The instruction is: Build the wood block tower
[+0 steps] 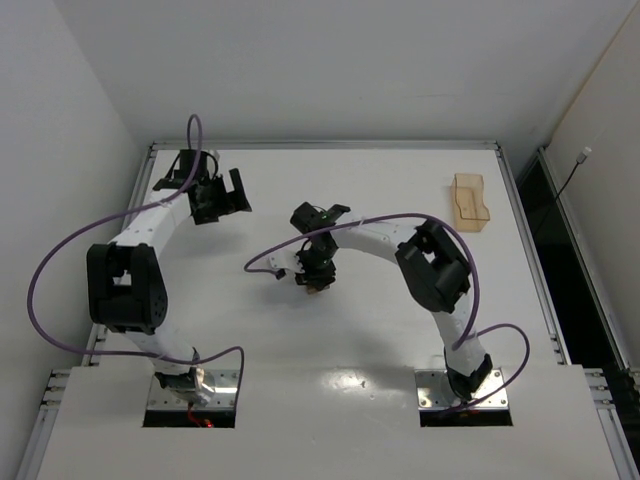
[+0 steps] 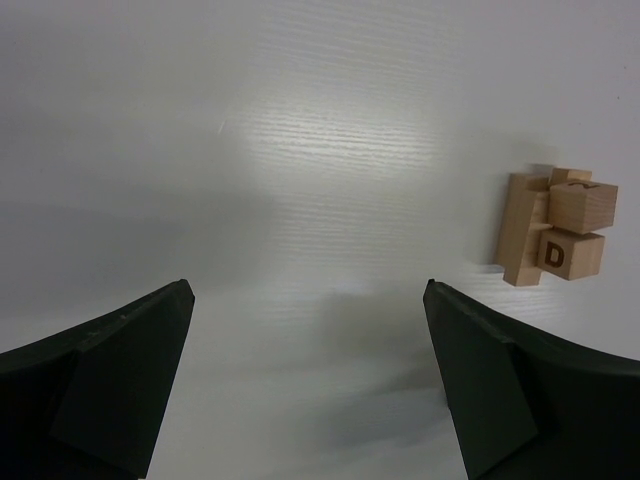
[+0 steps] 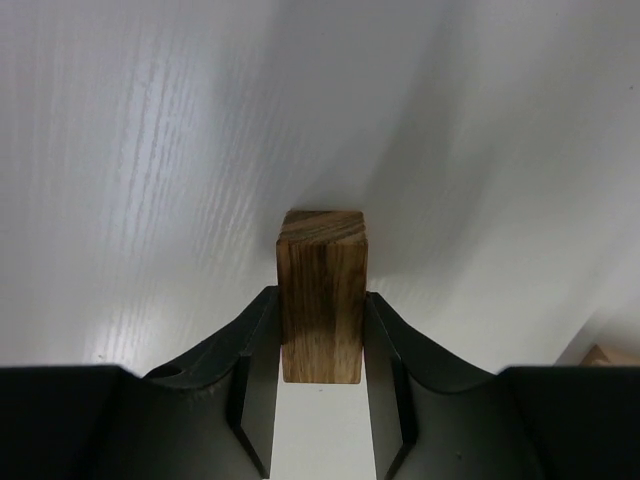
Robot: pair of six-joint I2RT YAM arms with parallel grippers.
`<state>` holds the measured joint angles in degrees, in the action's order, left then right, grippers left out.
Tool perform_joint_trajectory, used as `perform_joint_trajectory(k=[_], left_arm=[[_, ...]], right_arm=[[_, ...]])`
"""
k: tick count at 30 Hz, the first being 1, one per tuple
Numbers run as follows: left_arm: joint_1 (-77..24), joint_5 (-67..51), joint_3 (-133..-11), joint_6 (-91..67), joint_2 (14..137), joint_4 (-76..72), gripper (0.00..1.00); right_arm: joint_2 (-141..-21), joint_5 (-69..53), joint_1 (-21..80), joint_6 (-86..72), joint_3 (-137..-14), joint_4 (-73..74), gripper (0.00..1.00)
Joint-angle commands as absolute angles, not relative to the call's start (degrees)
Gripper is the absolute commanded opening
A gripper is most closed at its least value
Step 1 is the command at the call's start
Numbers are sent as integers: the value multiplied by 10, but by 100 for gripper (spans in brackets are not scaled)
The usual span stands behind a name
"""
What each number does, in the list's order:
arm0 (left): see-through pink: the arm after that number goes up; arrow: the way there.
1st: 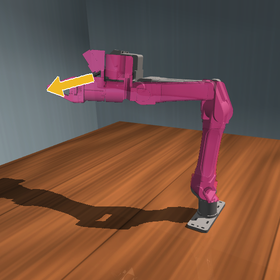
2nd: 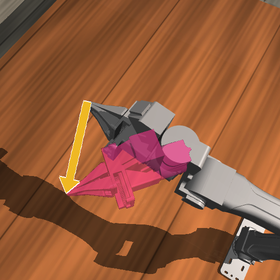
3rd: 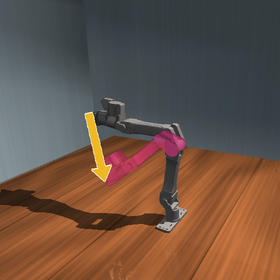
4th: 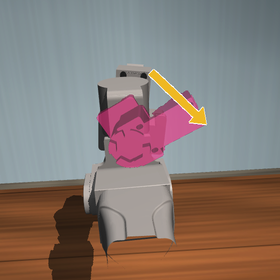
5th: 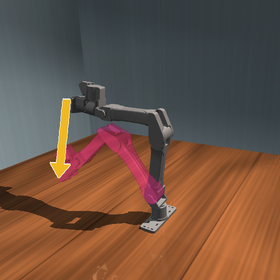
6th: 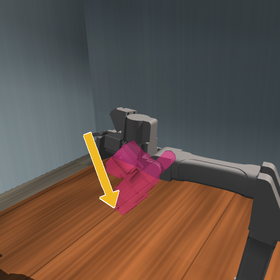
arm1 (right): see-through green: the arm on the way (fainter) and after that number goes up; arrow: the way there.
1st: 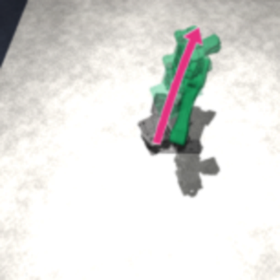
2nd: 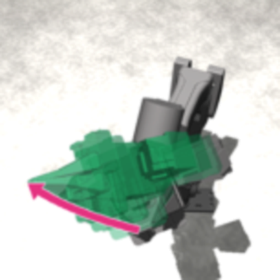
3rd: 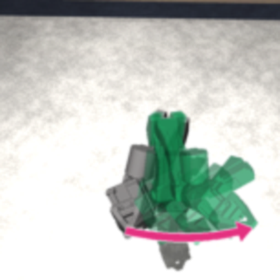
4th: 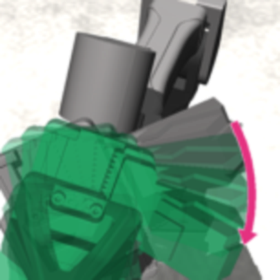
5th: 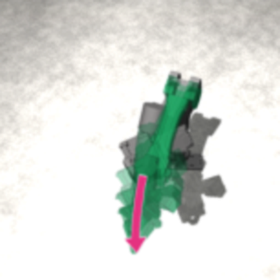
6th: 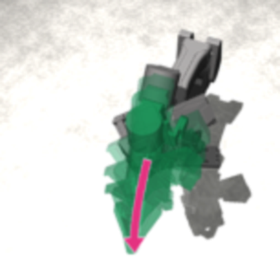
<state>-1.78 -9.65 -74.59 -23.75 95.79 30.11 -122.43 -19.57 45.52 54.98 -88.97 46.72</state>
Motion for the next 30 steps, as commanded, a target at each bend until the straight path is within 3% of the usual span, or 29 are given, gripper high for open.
perform_joint_trajectory(k=[1, 7, 13, 20, 23, 30], left_arm=[[-16, -88, -718, -257, 906, 275, 100], [-16, -28, -658, -276, 831, 258, 100], [-11, -11, -647, -271, 811, 258, 100], [-11, -4, -663, -271, 818, 264, 100], [-11, -4, -669, -271, 829, 264, 100], [-11, -4, -680, -276, 846, 269, 100]], right_arm=[[-1183, -221, 443, 469, -911, 480, 0], [-1135, -248, 415, 294, -963, 453, 0], [-1127, -198, 357, 75, -1041, 399, 0], [-1193, 46, 328, -214, -1180, 474, 0], [-1205, 98, 328, -257, -1193, 503, 0], [-1252, 92, 328, -358, -1227, 563, 0]])
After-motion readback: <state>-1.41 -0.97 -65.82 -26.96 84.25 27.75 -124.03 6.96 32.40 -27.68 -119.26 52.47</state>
